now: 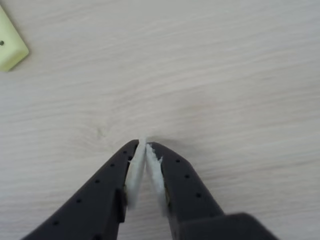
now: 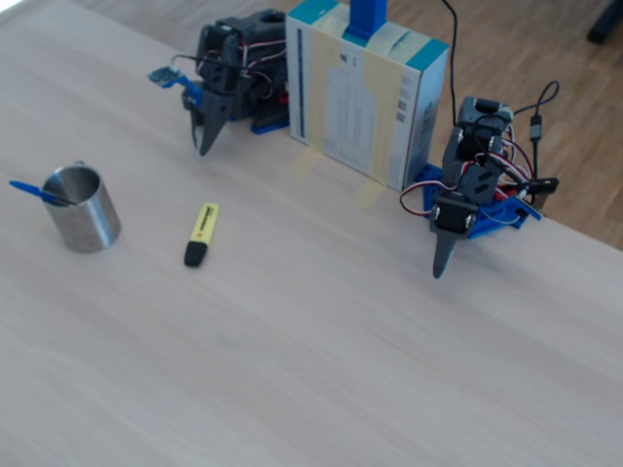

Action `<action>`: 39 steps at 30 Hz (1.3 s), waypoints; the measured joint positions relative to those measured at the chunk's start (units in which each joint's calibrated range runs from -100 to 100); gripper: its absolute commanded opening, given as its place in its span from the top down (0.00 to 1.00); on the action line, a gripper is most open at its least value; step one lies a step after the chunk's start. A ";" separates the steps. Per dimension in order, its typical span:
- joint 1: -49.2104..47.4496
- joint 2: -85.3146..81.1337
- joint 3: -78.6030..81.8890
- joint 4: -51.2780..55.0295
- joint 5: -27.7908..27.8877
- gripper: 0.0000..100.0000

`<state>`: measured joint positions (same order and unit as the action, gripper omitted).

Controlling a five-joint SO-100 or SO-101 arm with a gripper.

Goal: Grab the yellow pen and put it in the silver cup.

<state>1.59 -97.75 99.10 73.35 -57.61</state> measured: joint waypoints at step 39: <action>-0.08 4.25 -3.16 0.08 0.00 0.84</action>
<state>1.51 -93.50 95.94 73.43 -57.61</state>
